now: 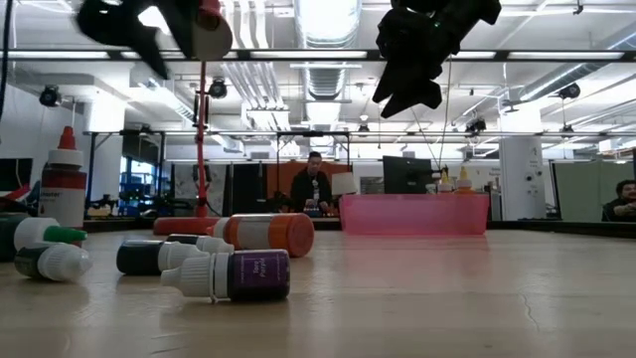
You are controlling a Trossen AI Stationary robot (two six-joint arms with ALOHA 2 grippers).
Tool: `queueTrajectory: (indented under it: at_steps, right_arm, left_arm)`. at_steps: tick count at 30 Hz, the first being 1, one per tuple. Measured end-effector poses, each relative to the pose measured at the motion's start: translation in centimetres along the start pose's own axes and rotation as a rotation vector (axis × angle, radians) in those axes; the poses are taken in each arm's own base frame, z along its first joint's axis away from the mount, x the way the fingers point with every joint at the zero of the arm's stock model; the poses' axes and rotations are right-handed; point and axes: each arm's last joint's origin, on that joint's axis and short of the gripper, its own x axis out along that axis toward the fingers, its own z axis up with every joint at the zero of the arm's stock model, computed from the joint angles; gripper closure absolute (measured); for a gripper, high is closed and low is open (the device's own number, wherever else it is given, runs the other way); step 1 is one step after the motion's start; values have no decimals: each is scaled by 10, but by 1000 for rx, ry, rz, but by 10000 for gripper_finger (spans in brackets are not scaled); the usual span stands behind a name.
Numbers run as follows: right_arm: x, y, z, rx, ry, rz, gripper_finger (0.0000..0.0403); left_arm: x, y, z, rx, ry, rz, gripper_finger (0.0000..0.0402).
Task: Pick & Place food coloring
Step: Put the large red food coloring bottle into the red bin
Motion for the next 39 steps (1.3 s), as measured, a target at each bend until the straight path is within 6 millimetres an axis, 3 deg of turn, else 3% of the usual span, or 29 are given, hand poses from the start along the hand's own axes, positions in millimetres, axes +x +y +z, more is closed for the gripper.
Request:
queueTrajectory:
  at_steps: [5, 12, 23, 32, 39]
  right_arm:
    - [0, 0, 0, 82, 1, -1, 202]
    - [0, 0, 0, 113, 1, -2, 202]
    - [0, 0, 0, 116, 2, -1, 202]
    - [1, 0, -1, 116, 6, -3, 202]
    - [2, -1, -3, 117, 12, -5, 202]
  left_arm:
    - [3, 19, -30, -246, 127, 46, 211]
    - [23, 30, -60, -303, 249, 164, 211]
    - [40, 40, -70, -285, 255, 246, 211]
    - [60, 42, -80, -287, 282, 196, 211]
    - [64, 48, -82, -287, 282, 232, 211]
